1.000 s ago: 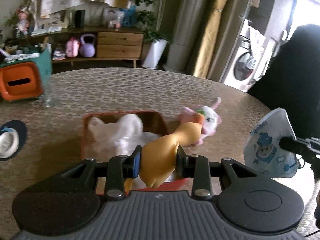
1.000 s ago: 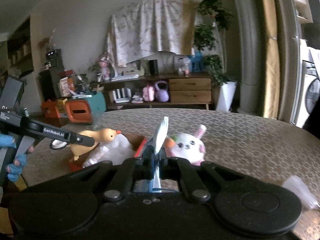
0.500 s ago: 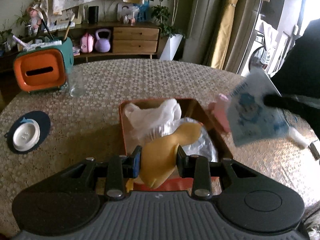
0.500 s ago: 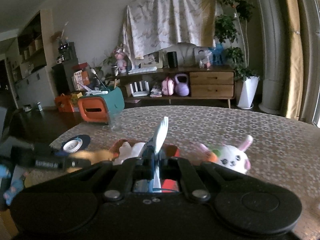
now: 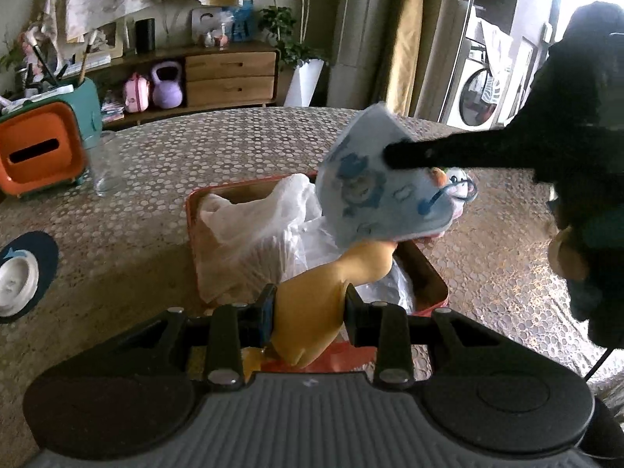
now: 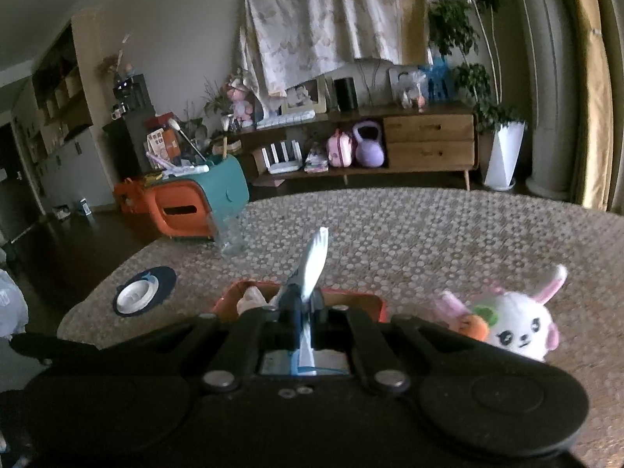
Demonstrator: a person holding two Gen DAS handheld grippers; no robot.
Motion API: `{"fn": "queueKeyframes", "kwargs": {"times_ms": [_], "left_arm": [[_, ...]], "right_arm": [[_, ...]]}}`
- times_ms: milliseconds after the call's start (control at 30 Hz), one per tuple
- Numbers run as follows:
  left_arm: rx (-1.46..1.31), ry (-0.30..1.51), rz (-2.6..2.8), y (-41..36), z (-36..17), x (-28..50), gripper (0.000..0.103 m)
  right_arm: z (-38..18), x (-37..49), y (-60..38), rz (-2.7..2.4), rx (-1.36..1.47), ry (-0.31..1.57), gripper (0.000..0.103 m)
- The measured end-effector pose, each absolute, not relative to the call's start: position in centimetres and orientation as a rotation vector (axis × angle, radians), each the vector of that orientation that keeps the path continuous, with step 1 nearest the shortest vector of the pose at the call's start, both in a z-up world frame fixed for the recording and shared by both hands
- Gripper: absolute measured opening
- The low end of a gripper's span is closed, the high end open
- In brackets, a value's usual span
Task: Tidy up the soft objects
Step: 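Lower the duck into the box and open the left gripper while the right gripper releases the mask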
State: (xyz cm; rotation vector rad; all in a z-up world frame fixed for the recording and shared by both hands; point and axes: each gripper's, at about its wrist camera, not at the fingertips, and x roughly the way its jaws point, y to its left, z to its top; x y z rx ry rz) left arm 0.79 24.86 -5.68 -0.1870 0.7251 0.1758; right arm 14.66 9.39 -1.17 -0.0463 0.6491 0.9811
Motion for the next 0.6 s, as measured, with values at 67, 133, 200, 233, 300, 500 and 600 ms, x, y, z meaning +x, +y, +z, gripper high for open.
{"fn": "queueKeyframes", "kwargs": {"times_ms": [67,133,200,233,300,500,600], "left_arm": [[-0.169,0.732,0.17,24.7,-6.1,1.0,0.034],[-0.153,0.735,0.167,24.6,-6.4,1.2,0.034],[-0.146,0.738,0.168,24.5,-6.6,1.3,0.034],[-0.141,0.739,0.171,24.5,-6.6,1.5,0.034],[-0.134,0.742,0.175,24.4,-6.8,1.6,0.034],[-0.115,0.768,0.182,23.9,-7.2,2.1,0.034],[-0.112,0.783,0.199,23.9,-7.3,2.4,0.035]], "right_arm": [[-2.1,15.0,9.6,0.982,-0.034,0.679,0.004],[-3.0,15.0,9.8,0.979,-0.033,0.696,0.004],[-3.7,15.0,10.0,0.974,-0.042,0.706,0.004],[-4.1,15.0,10.1,0.968,-0.054,0.708,0.004],[-4.7,15.0,10.3,0.964,-0.075,0.712,0.004],[-5.8,14.4,10.6,0.946,-0.14,0.713,0.006],[-6.2,14.3,10.5,0.942,-0.166,0.719,0.011]]}}
